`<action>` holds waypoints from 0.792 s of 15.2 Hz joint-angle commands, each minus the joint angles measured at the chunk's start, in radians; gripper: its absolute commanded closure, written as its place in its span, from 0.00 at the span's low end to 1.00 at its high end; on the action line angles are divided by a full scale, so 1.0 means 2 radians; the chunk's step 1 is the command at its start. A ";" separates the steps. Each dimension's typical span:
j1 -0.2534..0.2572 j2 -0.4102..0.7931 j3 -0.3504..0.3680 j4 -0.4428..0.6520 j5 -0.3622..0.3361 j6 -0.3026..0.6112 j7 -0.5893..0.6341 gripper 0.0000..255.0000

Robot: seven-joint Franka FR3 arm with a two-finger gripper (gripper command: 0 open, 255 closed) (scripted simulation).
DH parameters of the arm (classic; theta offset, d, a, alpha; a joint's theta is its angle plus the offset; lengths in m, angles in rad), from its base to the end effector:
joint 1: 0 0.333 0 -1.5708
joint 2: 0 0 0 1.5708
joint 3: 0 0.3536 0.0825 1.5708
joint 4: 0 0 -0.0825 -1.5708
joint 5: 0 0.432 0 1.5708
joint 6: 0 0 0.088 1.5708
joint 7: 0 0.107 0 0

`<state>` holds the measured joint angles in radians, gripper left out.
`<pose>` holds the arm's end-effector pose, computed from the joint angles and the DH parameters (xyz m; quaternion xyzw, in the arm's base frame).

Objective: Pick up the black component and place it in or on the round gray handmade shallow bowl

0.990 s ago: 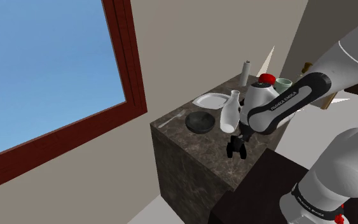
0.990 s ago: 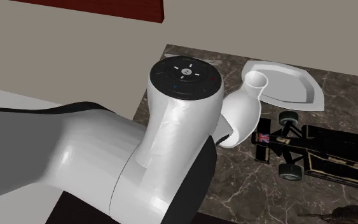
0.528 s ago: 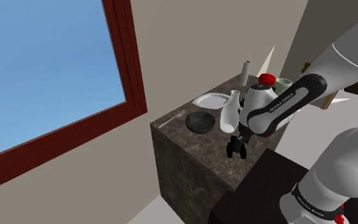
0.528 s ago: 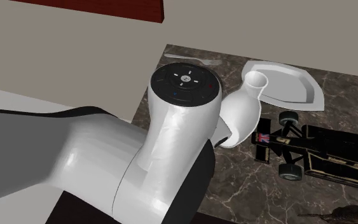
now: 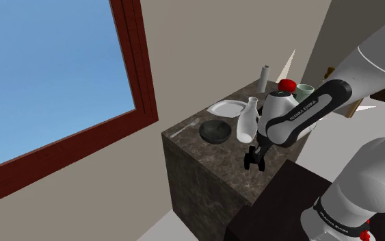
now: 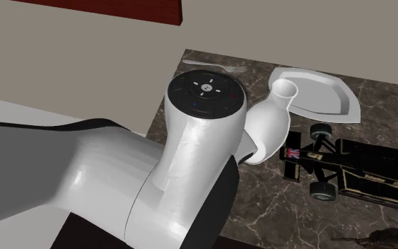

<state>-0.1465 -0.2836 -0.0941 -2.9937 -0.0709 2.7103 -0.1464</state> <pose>0.3159 -0.0709 0.2304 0.9999 -0.0130 -0.0004 0.0016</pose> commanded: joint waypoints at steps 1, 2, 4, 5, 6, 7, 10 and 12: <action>0.000 0.001 0.000 0.001 0.000 0.001 0.000 1.00; 0.000 0.001 0.000 0.000 0.000 0.002 0.001 1.00; 0.000 -0.010 0.001 0.001 0.000 -0.010 0.000 1.00; 0.000 -0.021 0.001 0.002 0.000 -0.022 0.001 1.00; -0.001 -0.032 0.001 0.003 -0.001 -0.033 0.001 1.00; -0.001 -0.042 0.002 0.004 -0.001 -0.045 0.001 1.00; -0.002 -0.072 0.003 0.008 -0.001 -0.079 0.001 1.00; -0.002 -0.091 0.004 0.012 0.000 -0.101 0.001 1.00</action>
<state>-0.1502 -0.4484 -0.0875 -2.9748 -0.0718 2.5302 -0.1444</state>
